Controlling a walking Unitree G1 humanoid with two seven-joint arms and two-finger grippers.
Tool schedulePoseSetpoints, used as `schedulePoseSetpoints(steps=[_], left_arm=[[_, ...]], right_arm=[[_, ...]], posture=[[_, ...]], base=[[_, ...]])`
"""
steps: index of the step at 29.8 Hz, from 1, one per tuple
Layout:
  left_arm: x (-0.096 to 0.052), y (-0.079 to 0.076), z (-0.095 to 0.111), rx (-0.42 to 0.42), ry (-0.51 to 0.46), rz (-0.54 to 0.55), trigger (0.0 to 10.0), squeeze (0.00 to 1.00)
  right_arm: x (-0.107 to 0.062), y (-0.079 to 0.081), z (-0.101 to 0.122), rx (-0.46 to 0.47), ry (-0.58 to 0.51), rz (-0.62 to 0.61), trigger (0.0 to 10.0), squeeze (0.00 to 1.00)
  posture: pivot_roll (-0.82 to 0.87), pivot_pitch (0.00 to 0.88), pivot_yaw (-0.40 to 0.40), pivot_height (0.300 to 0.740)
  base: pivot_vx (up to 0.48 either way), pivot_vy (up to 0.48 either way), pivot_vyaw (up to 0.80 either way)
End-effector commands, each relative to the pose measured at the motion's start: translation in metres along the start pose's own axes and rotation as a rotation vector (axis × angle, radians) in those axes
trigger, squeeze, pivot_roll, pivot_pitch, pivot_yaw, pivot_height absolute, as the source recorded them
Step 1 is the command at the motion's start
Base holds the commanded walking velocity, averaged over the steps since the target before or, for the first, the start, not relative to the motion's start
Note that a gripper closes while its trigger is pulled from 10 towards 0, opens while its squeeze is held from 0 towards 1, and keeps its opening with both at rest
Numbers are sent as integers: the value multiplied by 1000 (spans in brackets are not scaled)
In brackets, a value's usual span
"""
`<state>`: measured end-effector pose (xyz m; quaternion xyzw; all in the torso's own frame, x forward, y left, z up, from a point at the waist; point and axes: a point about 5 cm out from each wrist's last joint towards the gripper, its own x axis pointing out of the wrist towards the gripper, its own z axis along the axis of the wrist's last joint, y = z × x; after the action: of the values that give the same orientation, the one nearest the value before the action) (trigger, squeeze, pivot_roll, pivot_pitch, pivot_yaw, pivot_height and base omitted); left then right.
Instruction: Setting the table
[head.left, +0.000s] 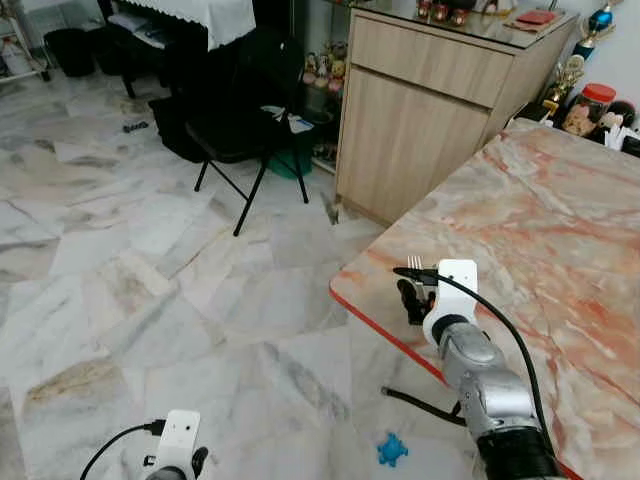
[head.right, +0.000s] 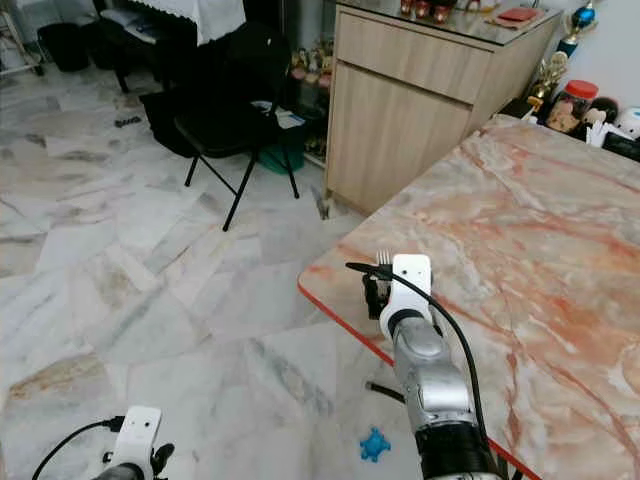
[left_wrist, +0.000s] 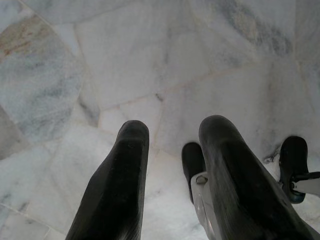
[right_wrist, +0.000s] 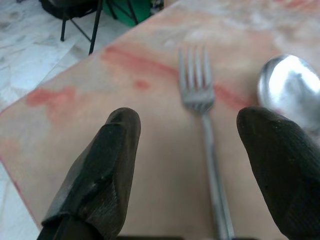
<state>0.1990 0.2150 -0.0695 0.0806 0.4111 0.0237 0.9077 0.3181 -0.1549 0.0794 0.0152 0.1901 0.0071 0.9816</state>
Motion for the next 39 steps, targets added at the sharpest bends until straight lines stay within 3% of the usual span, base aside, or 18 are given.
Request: schedulePoseSetpoints(steps=[1,25,26,27,28,29,30,37,39], left_arm=[[-1,0,-7,-1,24,10,10000,0],[-1,0,-3,-6,13,7,10000,0],[-1,0,-3,-7,13,6,10000,0],[-1,-1,-3,-7,13,5,10000,0],[-1,-1,-3,-7,13,5,10000,0],[0,-1,-3,-8,12,4,10000,0],[0,-2,-3,-7,11,3,10000,0],[0,-2,-2,-5,10,2,10000,0],[0,-2,-2,-5,9,1,10000,0]], right_arm=[[2,-1,0,6,5,0,10000,0],[5,-8,-7,4,13,-27,10000,0],[5,-8,-9,7,17,-28,7412,0],[5,-8,-9,9,18,-29,7412,0],[5,-7,-10,9,22,-30,6078,0],[5,-7,-11,9,25,-29,6078,0],[5,-7,-11,9,27,-30,4784,0],[5,-6,-13,11,31,-22,4667,0],[5,-6,-13,11,30,-21,4078,0]], posture=[[125,58,-54,740],[123,62,-48,740],[127,63,-49,740],[127,63,-49,740],[126,63,-48,740],[125,64,-48,740],[126,64,-47,740],[126,63,-48,740],[126,64,-49,740]], base=[[0,0,0],[0,0,0],[0,0,0],[0,0,0],[0,0,0],[0,0,0],[0,0,0],[0,0,0],[0,0,0]])
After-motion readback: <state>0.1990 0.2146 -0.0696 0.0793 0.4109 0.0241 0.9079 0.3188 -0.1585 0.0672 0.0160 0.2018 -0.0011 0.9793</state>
